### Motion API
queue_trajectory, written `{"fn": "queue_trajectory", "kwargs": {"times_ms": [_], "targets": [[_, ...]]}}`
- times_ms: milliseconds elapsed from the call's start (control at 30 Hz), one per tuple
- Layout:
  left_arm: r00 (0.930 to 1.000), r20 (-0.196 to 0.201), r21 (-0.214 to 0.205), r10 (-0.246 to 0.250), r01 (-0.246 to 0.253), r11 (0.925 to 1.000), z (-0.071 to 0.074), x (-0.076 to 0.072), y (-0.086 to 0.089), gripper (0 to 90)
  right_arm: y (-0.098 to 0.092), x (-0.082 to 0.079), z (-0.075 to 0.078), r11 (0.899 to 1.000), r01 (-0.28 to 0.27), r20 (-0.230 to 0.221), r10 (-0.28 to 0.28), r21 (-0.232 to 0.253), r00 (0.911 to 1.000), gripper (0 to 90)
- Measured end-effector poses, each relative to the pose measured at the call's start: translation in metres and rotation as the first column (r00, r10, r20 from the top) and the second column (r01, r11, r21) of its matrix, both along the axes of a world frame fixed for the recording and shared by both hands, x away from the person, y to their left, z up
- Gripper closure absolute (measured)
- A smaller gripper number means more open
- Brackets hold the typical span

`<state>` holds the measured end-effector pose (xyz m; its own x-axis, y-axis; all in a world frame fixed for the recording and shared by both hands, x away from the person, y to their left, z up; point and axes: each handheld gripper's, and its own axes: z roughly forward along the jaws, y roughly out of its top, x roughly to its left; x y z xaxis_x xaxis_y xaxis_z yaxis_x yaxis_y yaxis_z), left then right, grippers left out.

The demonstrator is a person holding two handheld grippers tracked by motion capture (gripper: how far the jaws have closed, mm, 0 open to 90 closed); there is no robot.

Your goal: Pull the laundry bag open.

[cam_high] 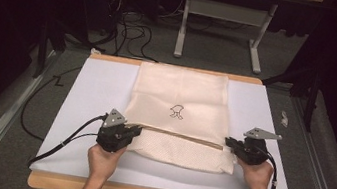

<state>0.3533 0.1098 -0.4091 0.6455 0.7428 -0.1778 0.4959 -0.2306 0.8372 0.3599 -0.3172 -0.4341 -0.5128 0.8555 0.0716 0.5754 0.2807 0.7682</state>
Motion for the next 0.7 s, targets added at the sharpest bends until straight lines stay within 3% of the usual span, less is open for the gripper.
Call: {"fn": "queue_trajectory", "kwargs": {"times_ms": [167,267,700], "targets": [[1.0000,0.002,0.003,0.000,0.000,1.0000,0.000,0.000,0.000,87.1,0.000,0.000,0.000,1.000,-0.004,0.000,0.004,0.000,1.0000,88.5],[0.9998,0.007,0.033,0.016,-0.016,0.9993,0.000,-0.001,0.002,87.1,0.000,0.000,0.000,1.000,-0.003,0.006,0.003,-0.008,1.0000,88.5],[0.9985,0.005,0.016,0.055,-0.055,0.9984,0.004,-0.001,0.022,87.1,-0.004,-0.002,0.001,1.000,0.010,-0.007,-0.010,-0.005,0.9999,88.5]]}}
